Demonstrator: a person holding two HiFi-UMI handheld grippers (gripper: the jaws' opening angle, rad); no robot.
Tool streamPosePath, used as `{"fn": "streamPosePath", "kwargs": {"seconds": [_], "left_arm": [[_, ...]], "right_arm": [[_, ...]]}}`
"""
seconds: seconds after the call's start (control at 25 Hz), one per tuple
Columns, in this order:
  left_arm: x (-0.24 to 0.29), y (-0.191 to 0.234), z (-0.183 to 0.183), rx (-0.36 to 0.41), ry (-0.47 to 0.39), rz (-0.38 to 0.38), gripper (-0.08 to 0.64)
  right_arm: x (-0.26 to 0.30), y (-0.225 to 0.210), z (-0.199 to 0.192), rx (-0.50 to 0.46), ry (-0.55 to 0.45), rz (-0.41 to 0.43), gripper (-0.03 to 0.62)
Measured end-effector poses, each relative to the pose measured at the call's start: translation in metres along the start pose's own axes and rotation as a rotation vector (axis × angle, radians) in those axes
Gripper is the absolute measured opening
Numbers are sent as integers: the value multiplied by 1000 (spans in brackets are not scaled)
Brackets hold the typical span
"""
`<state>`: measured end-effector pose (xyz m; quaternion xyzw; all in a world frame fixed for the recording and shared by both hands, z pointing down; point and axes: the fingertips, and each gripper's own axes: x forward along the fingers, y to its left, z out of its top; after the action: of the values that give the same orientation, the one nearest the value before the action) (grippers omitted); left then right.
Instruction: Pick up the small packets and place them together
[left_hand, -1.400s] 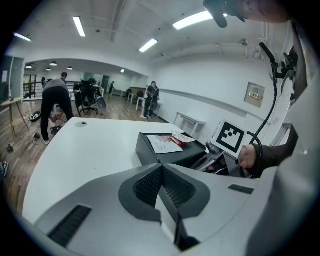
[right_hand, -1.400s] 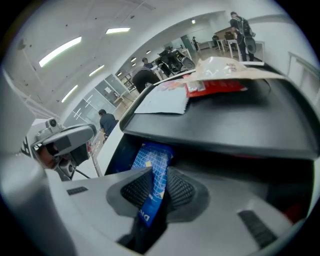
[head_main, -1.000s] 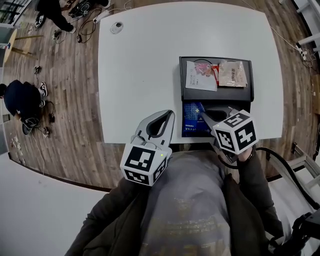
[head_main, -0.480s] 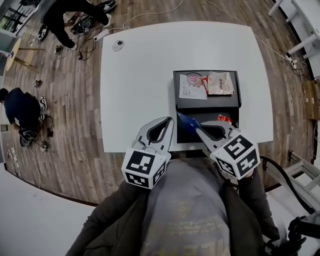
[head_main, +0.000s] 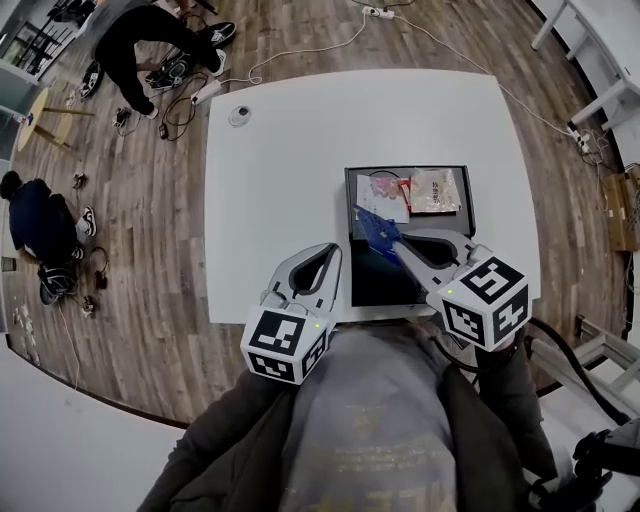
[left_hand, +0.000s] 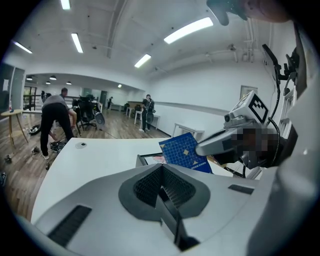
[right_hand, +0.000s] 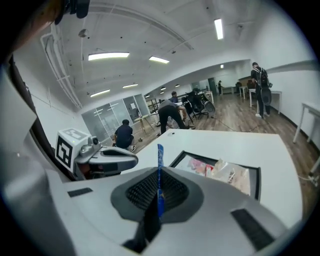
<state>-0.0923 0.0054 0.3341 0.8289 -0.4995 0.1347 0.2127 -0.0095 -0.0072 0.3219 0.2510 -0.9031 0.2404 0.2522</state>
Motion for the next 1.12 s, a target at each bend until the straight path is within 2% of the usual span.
{"fn": "streamPosePath", "kwargs": {"seconds": [0.12, 0.32, 0.52, 0.68, 0.92, 1.12], "left_arm": [[4, 5, 4, -2, 0, 13, 3], [12, 13, 1, -25, 28, 37, 3], [18, 22, 1, -47, 47, 63, 3], [21, 29, -3, -61, 57, 68, 3], [25, 33, -6, -74, 69, 63, 3], [24, 34, -10, -79, 71, 58, 3]], "right_arm": [[6, -15, 19, 43, -27, 11, 12], [23, -47, 28, 202, -26, 55, 14], [33, -74, 27, 255, 11, 9, 23], [43, -87, 20, 269, 28, -58, 45], [52, -101, 17, 229, 38, -174, 92], [53, -108, 13, 218, 36, -250, 99]]}}
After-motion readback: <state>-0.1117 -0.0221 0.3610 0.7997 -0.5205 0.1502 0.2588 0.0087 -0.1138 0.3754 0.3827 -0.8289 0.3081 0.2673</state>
